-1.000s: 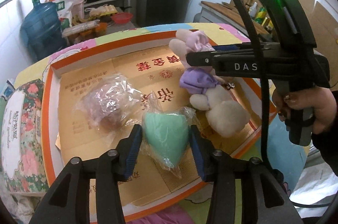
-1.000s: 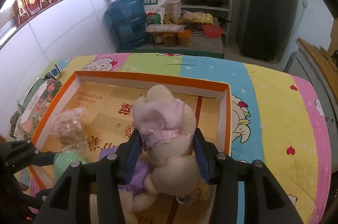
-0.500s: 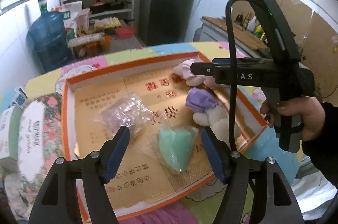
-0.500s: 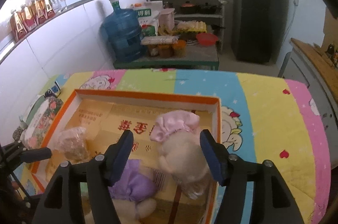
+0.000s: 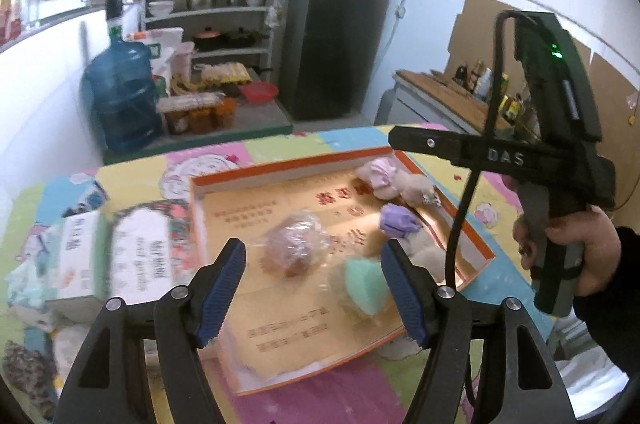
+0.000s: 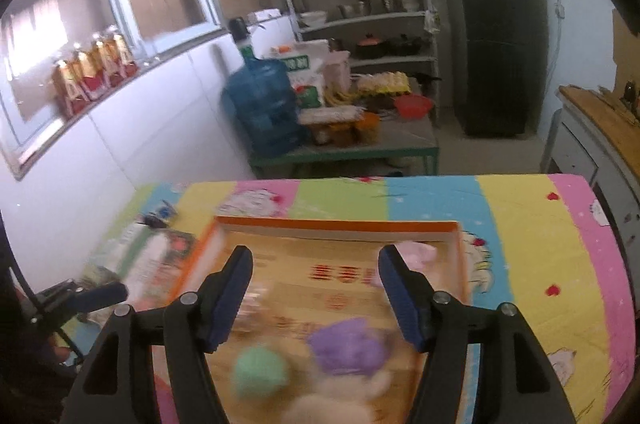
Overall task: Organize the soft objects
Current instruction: 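Open the left tool to drop the soap while the right tool lowers and releases the bear, then move both tools back toward the leopard-print scrunchie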
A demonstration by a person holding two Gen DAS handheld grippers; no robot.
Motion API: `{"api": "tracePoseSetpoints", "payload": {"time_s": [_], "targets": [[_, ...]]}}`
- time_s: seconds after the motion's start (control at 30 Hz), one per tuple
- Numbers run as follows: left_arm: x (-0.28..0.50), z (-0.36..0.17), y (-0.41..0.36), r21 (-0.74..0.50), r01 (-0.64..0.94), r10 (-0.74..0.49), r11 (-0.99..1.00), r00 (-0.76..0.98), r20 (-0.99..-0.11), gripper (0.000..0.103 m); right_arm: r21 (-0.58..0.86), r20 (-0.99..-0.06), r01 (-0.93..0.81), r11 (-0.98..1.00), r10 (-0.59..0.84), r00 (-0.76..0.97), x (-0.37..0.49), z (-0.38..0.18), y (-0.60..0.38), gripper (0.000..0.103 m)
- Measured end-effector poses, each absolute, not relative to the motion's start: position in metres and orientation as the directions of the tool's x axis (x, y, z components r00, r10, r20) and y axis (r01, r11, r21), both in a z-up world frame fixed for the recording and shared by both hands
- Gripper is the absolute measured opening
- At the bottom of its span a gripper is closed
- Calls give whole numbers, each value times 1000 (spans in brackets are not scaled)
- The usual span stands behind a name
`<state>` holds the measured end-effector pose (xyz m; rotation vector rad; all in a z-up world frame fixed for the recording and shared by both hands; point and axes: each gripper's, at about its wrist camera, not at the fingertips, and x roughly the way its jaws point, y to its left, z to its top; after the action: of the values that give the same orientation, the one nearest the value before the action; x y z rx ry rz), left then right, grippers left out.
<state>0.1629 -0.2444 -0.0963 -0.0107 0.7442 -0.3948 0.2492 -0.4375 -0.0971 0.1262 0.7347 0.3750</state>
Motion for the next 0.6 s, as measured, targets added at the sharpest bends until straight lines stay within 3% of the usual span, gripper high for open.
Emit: {"api": "tracePoseSetpoints", "payload": {"time_s": [0.6], "targets": [[102,-72,-39,-96,195,-213,976,774,-596,72,208,-630,-345,915,395,668,162,-74,-248,65]]}}
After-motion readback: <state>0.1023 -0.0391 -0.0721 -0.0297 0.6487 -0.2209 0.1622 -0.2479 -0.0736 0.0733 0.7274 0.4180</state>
